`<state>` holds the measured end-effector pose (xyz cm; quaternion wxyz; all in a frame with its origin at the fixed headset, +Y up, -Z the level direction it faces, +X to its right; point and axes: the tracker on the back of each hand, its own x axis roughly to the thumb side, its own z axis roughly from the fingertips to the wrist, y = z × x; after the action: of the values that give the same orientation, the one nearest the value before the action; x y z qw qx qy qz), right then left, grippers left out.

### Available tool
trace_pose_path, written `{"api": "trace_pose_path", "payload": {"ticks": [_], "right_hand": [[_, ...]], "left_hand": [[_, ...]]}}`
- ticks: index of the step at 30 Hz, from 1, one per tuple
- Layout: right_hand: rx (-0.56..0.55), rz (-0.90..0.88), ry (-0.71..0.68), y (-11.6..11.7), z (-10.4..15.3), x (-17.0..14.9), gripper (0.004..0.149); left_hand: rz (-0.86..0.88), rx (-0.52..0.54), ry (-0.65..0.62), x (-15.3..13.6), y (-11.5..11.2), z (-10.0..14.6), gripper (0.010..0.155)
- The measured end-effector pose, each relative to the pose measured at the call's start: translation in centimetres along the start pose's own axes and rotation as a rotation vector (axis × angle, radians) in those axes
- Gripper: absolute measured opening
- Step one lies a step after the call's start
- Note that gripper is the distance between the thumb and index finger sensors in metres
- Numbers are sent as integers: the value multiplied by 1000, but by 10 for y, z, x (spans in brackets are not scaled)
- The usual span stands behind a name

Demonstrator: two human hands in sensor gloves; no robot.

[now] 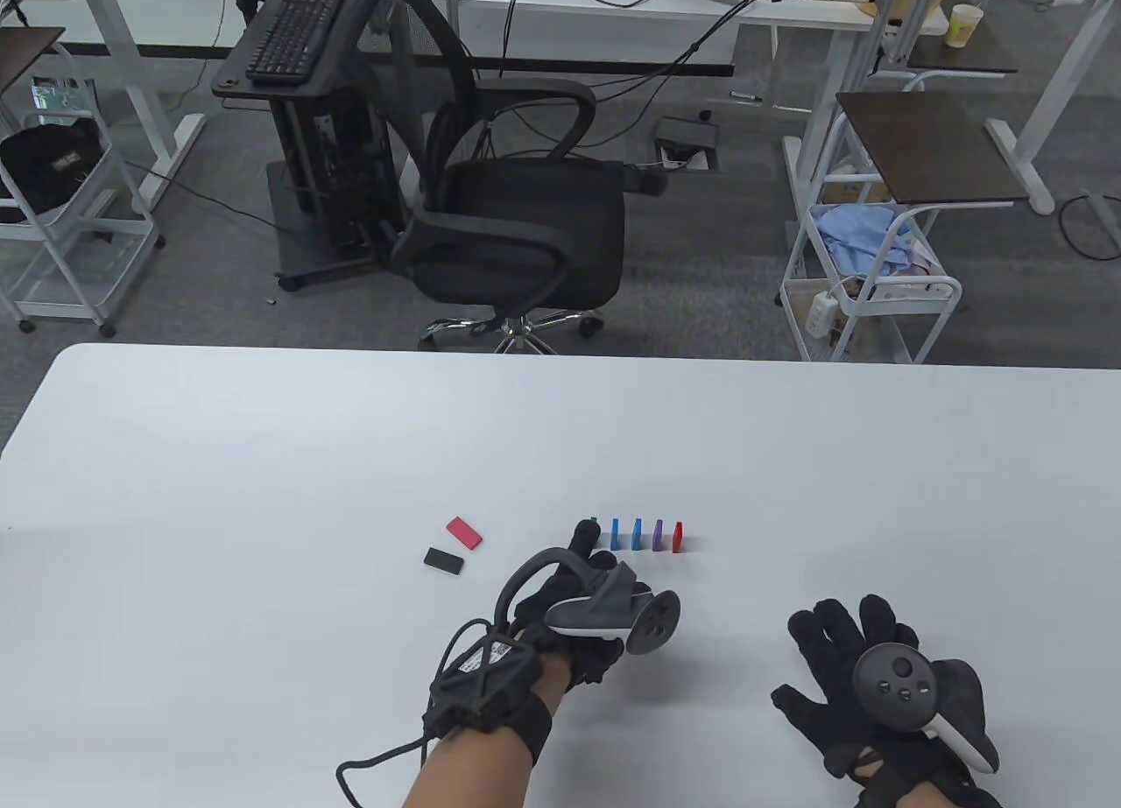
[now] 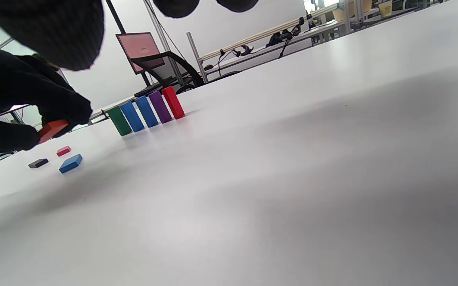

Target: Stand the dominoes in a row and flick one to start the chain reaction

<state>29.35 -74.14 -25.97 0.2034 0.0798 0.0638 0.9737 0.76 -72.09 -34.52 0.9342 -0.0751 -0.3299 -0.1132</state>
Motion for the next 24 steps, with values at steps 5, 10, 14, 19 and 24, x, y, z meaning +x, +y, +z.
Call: {"api": "trace_pose_path", "payload": {"ticks": [5,10,14,19,24], "right_hand": [[1,-3,6,-1,0,-1,75],[7,-5,8,0,0,-1,74],[12,-6,8,0,0,-1,74],[17,-15,12,0,-1,-1,74],[22,-22,17,0,-1,-2,74]], "left_hand": [[65,45,64,-24,13,11,59],[162,89,165,-52,20,17,60],[256,109,257,-76,19,19,60],[407,114,348,-102,11,16,58],[513,125,396,-114,2,6,58]]}}
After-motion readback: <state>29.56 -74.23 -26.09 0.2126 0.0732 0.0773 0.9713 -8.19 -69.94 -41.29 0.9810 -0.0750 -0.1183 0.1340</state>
